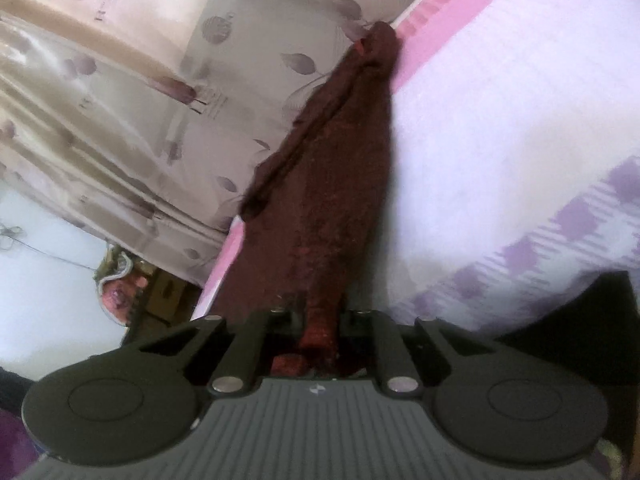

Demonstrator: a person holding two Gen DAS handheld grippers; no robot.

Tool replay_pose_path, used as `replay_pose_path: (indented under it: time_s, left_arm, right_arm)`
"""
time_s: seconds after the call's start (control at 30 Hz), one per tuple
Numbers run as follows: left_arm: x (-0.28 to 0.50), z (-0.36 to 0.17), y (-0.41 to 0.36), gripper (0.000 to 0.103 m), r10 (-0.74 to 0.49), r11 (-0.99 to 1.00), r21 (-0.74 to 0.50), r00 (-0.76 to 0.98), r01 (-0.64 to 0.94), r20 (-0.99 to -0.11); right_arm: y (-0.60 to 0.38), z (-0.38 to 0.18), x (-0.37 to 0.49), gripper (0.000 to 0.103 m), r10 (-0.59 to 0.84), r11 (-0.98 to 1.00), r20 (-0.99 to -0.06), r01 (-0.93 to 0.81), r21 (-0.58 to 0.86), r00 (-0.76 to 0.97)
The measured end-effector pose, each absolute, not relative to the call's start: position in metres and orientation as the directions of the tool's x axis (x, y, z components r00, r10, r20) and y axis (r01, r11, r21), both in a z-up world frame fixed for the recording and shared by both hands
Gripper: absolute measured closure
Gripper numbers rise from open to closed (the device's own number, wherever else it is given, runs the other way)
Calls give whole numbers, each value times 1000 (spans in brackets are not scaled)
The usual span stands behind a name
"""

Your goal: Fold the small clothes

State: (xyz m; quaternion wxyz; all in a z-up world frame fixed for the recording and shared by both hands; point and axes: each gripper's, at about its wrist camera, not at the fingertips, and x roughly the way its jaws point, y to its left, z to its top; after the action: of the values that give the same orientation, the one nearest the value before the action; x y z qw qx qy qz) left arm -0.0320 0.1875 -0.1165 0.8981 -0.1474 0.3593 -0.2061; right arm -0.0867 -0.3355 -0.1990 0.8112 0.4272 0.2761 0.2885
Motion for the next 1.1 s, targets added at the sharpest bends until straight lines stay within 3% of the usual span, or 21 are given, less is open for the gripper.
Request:
replay_pose_path:
  time_s: [0.1, 0.17, 0.23, 0.43, 0.57, 0.77, 0.83, 1.1]
  left_arm:
    - [-35, -109, 197, 93, -496, 846, -475, 683, 242, -536]
    - [-30, -115, 198, 93, -466, 866, -449, 681, 221, -565]
    - [-28, -117, 199, 93, -486, 849, -481, 680, 218, -550]
    - [-26, -88, 213, 93, -538, 766, -597, 747, 240, -390]
    - [-27, -87, 210, 93, -524, 792, -558, 744, 247, -414]
    - [-36, -119, 208, 93, -489, 836, -513, 692, 197, -530]
    - [-39, -126, 212, 93, -488, 830, -528, 691, 180, -533]
    - [-41, -122, 214, 93, -490, 831, -521, 701, 195, -519]
  right_arm:
    - [-345, -185, -90, 87, 714, 394, -120, -255, 883, 690]
    - [-355, -186, -88, 87, 715, 326, -73, -239, 914, 695]
    - [-357, -189, -82, 88, 712, 324, -92, -209, 923, 696]
    - [-359, -174, -71, 88, 696, 291, -48, -220, 931, 716]
    - [-360, -154, -69, 88, 690, 322, -37, -260, 910, 723]
    - [-353, -181, -80, 88, 688, 381, -167, -155, 911, 706]
    - [-352, -195, -86, 88, 679, 394, -210, -108, 913, 704]
    - [-355, -199, -100, 88, 672, 390, -203, -108, 914, 712]
